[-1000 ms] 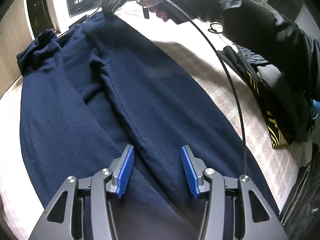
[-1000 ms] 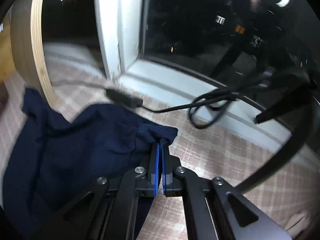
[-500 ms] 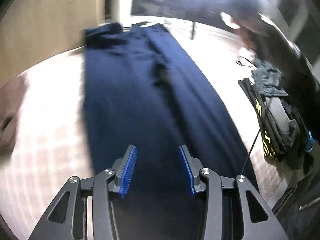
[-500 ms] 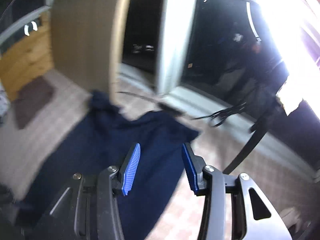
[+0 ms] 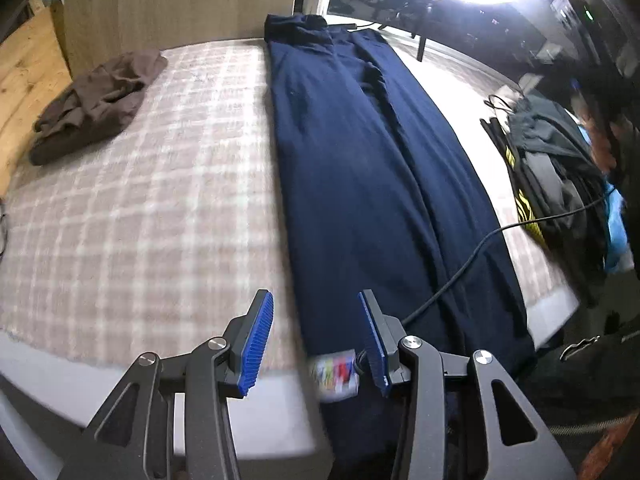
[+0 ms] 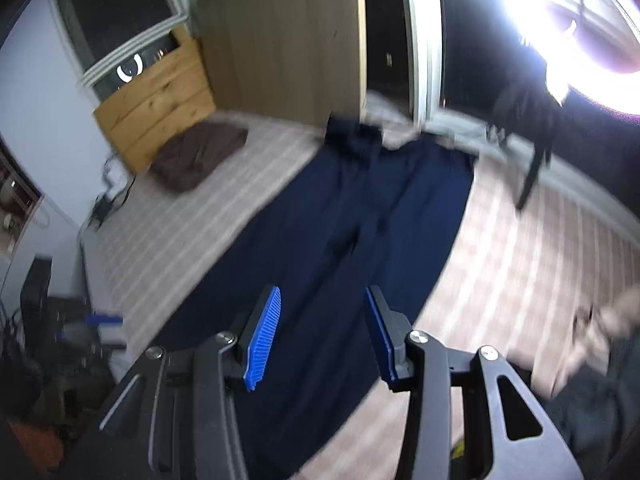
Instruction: Fold clothes
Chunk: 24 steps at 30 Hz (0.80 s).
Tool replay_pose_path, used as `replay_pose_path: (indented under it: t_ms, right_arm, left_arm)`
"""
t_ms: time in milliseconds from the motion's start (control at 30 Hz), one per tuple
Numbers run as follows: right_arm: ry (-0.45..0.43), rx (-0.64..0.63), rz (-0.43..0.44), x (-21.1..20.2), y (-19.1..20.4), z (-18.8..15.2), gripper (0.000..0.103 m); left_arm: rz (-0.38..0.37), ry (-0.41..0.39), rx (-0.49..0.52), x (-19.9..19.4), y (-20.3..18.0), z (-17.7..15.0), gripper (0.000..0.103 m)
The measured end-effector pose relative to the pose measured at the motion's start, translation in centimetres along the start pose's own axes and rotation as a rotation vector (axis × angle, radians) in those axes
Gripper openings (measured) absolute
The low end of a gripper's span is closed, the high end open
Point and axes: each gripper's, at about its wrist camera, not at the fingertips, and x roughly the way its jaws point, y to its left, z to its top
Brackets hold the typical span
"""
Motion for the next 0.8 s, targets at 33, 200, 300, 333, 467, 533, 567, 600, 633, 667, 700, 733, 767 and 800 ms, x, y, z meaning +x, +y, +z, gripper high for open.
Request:
replay_pose_path:
  t_ms: [33,200,300,333,467,533,567,600,633,667,700,733,767,800]
  right_arm:
    - [-0.002,0.026,0.001,-1.5,0.2,-1.6,0.043]
    - [-0.040,0.180,-0.045,-8.1,0.4,-9.2,0.043]
    - [0.046,0.212,-0.073,-6.9,2.2,-14.7,0.043]
    - [0.086,0.218,-0.072,-5.7,3.0,-16.7,0.043]
    - [0.190,0.156,-0.134,-2.1,6.8,-23.5,0.043]
    - [0.191,0.172,-0.130,-1.3,7.9,-25.6,0.043]
    - [0.182,0.177,-0.112,-1.1,8.4,-26.3,0.043]
    - [0.173,0.157,-0.107,-0.8,9.2,-26.8,0.043]
    - [0.175,0.128,-0.120,-0.5,9.8,-27.2,0.043]
    - [0.180,0.093,-0.140,-0.2,10.5,-27.5,0.043]
    - [0.179,0.076,-0.144,0.0,11.0,-27.6,0.043]
    - [0.176,0.061,-0.144,0.0,11.5,-27.7,0.043]
    - [0.174,0.046,-0.145,0.1,12.0,-27.8,0.043]
    - [0.166,0.048,-0.123,0.0,12.3,-27.7,0.043]
  left_arm:
    - [0.018,-0.003,-0.010,-0.9,0.5,-0.9,0.041]
    - [0.005,0.020,-0.019,-3.3,0.9,-4.8,0.041]
    - [-0.076,0.042,0.142,-1.6,-4.5,-6.1,0.041]
    - [-0.095,0.050,0.187,-0.9,-6.1,-6.4,0.041]
    - [-0.177,0.089,0.309,1.6,-11.7,-8.0,0.041]
    - [-0.206,0.100,0.352,2.6,-13.8,-8.6,0.041]
    - [-0.191,0.099,0.378,3.0,-14.3,-8.9,0.042]
    - [-0.159,0.100,0.412,3.4,-14.7,-9.4,0.041]
    - [-0.126,0.100,0.445,3.7,-15.1,-9.8,0.041]
    - [-0.098,0.105,0.469,3.9,-15.1,-10.5,0.041]
    - [-0.080,0.113,0.475,3.8,-14.6,-11.0,0.041]
    - [-0.070,0.121,0.473,3.7,-14.0,-11.4,0.041]
    - [-0.058,0.125,0.472,3.5,-13.3,-11.8,0.042]
    - [-0.043,0.126,0.471,3.4,-12.6,-12.1,0.042]
